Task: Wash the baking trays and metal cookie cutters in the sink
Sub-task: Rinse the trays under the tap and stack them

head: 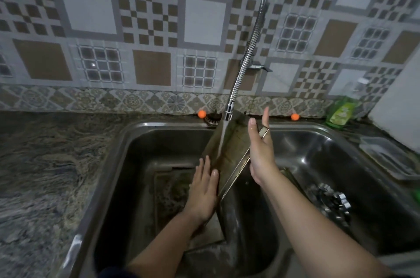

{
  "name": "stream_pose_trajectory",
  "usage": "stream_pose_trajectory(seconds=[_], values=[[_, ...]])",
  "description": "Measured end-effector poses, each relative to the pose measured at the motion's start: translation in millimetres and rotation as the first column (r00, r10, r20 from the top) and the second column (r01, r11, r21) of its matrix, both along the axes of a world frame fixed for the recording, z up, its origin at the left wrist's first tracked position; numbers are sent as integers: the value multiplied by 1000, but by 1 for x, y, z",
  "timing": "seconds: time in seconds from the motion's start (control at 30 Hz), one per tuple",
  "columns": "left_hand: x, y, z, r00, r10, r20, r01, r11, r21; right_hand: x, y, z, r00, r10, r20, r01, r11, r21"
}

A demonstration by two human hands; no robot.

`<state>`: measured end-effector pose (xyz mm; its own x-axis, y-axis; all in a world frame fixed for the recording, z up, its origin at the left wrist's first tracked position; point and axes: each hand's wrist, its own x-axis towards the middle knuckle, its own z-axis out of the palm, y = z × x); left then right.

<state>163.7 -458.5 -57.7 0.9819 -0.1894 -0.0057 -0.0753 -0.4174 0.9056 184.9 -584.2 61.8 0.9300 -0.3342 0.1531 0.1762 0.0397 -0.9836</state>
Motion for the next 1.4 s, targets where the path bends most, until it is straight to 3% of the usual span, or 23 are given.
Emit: stream_pose_trajectory(seconds=[0.13,0.3,0.53,0.6,0.67,0.73,0.83,0.9,0.97,1.03,1.2,1.4], values=[[-22,13,-1,969,-109,223,93,992,81,8,5,-1,997,-65,-40,65,998,16],[-20,44,2,787,-186,588,-26,942,334,7,32,-7,999,24,-47,-21,998,61],[-27,86,1,827,-60,559,-166,924,344,-2,47,-22,932,332,-147,-346,935,-82],[-29,97,3,850,-8,526,-141,960,243,-6,43,-40,955,228,-190,-279,908,-312],[-29,104,7,880,78,469,-115,992,52,-14,37,-60,969,0,-245,-136,830,-540],[-30,107,12,897,173,407,-139,984,-113,-20,35,-71,951,-5,-309,-162,844,-512],[-32,102,14,920,304,248,-217,920,-326,-21,38,-74,916,159,-367,-304,874,-380],[-36,97,14,933,331,144,-236,860,-452,-19,37,-73,923,199,-329,-333,841,-426],[-39,91,9,947,316,52,-253,838,-484,-16,31,-66,950,124,-288,-282,739,-612],[-38,80,4,958,282,-43,-274,864,-422,-15,23,-56,966,33,-255,-228,565,-793],[-34,34,-5,970,212,-121,-236,940,-248,-21,-6,-17,972,-106,-211,-194,148,-970],[-26,-30,5,996,60,-63,-74,964,-255,-32,-58,25,985,-146,-86,-96,-66,-993]])
